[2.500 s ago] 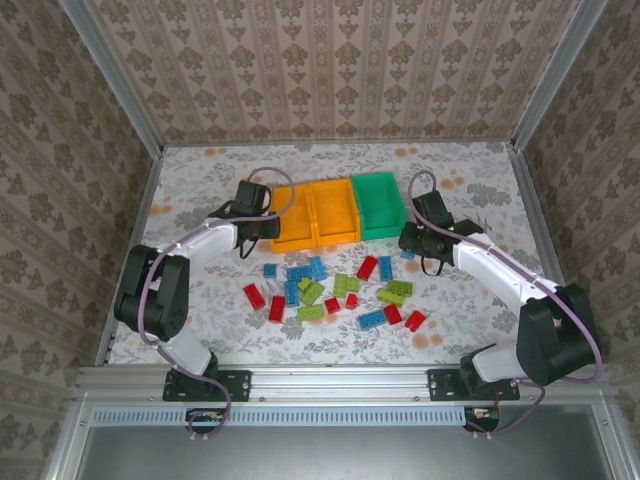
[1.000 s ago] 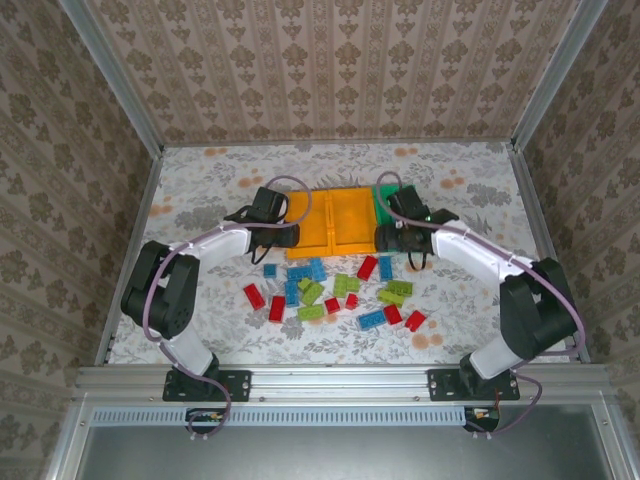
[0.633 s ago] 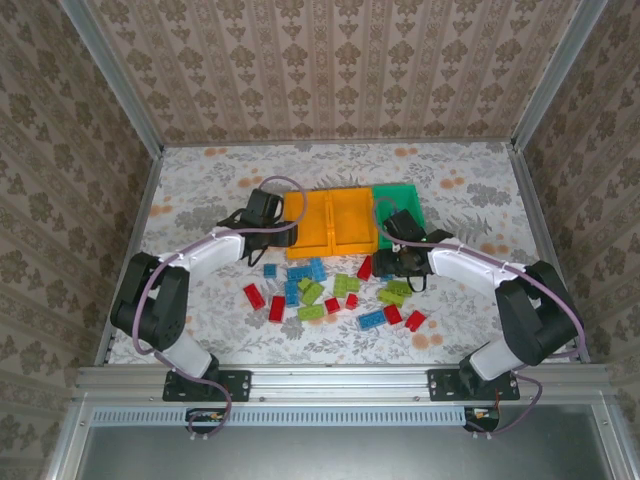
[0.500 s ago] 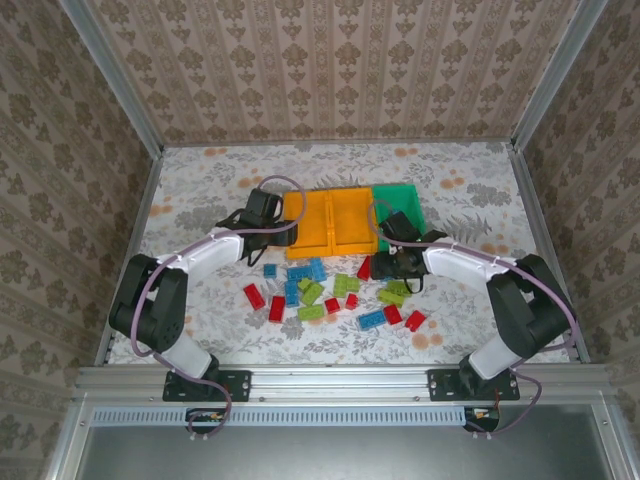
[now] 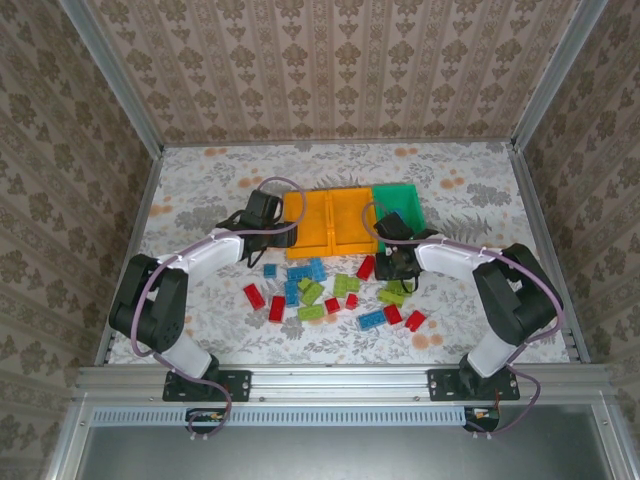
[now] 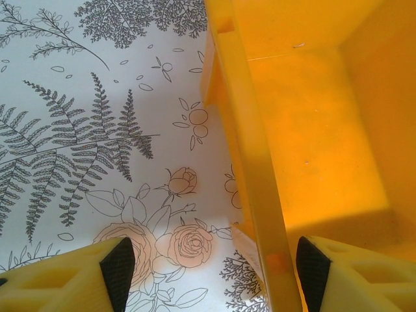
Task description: Sort the legos into containers by color
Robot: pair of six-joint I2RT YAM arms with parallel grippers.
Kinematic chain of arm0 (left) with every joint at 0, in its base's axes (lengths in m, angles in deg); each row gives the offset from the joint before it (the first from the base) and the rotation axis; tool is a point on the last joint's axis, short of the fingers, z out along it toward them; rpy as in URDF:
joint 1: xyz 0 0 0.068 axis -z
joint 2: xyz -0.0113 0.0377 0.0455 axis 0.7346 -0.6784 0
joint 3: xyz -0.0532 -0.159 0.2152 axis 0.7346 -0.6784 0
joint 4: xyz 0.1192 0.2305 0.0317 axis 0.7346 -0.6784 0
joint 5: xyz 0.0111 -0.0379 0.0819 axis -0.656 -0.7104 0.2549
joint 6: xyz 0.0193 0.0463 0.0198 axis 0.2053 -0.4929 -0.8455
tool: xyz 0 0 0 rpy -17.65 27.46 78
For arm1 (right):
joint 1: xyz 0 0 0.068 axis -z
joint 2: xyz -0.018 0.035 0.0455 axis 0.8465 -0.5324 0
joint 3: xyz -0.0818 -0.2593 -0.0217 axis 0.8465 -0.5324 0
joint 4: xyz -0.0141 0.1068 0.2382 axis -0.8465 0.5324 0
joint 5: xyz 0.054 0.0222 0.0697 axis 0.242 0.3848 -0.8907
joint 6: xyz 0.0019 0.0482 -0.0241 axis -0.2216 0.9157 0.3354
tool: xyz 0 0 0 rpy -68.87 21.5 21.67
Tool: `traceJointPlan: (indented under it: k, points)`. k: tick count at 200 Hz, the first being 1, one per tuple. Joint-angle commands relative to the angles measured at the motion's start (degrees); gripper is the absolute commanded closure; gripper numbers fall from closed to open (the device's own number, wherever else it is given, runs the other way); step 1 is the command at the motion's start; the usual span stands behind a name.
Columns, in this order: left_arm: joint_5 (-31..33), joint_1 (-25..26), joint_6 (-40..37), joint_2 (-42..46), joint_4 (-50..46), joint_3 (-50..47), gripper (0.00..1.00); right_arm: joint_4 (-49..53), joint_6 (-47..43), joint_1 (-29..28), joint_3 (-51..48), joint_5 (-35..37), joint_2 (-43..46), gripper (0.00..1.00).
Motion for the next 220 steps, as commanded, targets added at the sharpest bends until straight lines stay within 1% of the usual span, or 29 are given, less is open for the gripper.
traceJointPlan:
  k: [1,37,62,87,112,139,149,159,168,174,185,196,204,220]
  points:
    - [1.24,0.47,-0.31,1.69,-0.46,-0.65,0.3,0.07,0.5,-0.31,-0.07,1.64,4.57,0.68]
    - [1.43,0.57,-0.21,1.67,-0.4,-0.67,0.3,2.27,-0.41,0.95,1.64,2.92,11.58,0.69]
    - [1.2,0.73,-0.31,1.27,-0.46,-0.16,0.3,1.88,-1.47,4.55,4.04,3.27,11.88,0.69]
    - [1.02,0.99,-0.37,1.12,-0.61,-0.02,0.3,2.11,-2.82,8.21,8.9,3.36,6.43,0.69]
    - [1.23,1.13,-0.44,1.43,-1.0,-0.04,0.29,3.78,-5.04,9.36,16.02,4.7,-1.43,0.69]
    - [1.33,1.19,-0.43,1.46,-1.35,-0.16,0.29,6.28,-5.7,10.19,22.45,6.5,-8.23,0.65]
    - [1.24,1.19,-0.29,1.52,-1.32,-0.31,0.29,6.92,-5.63,10.53,23.88,6.78,-9.84,0.62]
    - [1.1,1.26,-0.12,1.48,-1.21,-0.42,0.29,6.95,-5.37,10.72,24.48,6.88,-10.55,0.54]
    - [1.11,1.26,-0.11,1.53,-1.09,-0.41,0.29,6.95,-5.15,10.86,24.61,6.88,-10.53,0.5]
    - [1.21,1.35,-0.12,1.51,-1.17,-0.49,0.29,6.94,-4.98,10.75,24.37,6.53,-9.95,0.47]
    - [1.3,1.35,-0.13,1.51,-1.18,-0.47,0.29,6.5,-4.45,10.61,22.93,5.67,-8.07,0.38]
    - [1.45,1.35,-0.12,1.46,-1.18,-0.42,0.28,6.0,-3.38,10.36,20.93,5.49,-5.46,0.31]
    - [1.58,1.35,-0.26,1.58,-1.19,-0.43,0.28,6.02,-2.4,10.06,19.55,5.5,-3.44,0.29]
    - [1.84,1.43,-0.17,1.74,-0.94,-0.48,0.28,6.93,0.59,9.17,16.86,5.32,0.67,0.29]
